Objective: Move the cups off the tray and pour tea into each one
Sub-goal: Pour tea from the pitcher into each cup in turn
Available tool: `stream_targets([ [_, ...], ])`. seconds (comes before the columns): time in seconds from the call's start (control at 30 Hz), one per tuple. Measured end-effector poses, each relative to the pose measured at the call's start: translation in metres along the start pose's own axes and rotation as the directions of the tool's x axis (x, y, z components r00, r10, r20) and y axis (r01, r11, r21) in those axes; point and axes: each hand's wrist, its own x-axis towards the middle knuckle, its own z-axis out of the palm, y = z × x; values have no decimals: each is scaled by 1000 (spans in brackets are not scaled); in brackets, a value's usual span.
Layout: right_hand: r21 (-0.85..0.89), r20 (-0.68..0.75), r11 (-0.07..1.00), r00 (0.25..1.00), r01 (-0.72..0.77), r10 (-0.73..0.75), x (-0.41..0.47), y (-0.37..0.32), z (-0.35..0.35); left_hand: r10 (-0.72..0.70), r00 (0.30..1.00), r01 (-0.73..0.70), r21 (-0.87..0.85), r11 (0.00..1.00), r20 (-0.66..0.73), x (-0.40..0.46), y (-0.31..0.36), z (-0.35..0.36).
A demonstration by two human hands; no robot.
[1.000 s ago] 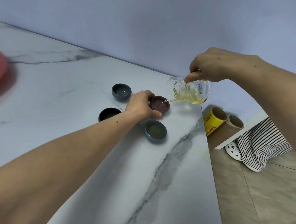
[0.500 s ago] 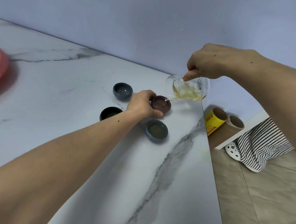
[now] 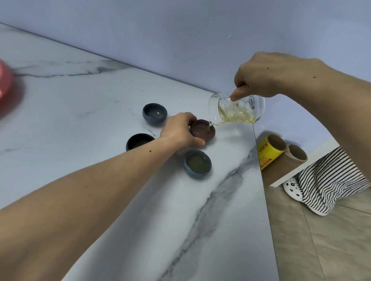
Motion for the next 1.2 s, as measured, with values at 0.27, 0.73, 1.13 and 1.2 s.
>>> stream_targets([
  [0.27, -17, -20, 1000, 1000, -8, 8, 0, -2, -2, 1, 1000, -1, 2, 1000, 7, 0, 1, -1],
  [0.73, 112, -11, 994, 1000, -8, 10, -14, 13, 16, -3, 1000, 3, 14, 1000, 19, -1, 3, -2],
  [1.13, 509, -31, 856, 992, -91, 124, -37, 34, 31, 45, 999, -45, -42, 998, 2, -6, 13, -22],
  [1.2, 551, -59, 829, 987, -94, 151, -34, 32, 22, 70, 997, -72, -62, 995, -27, -8, 16, -38],
])
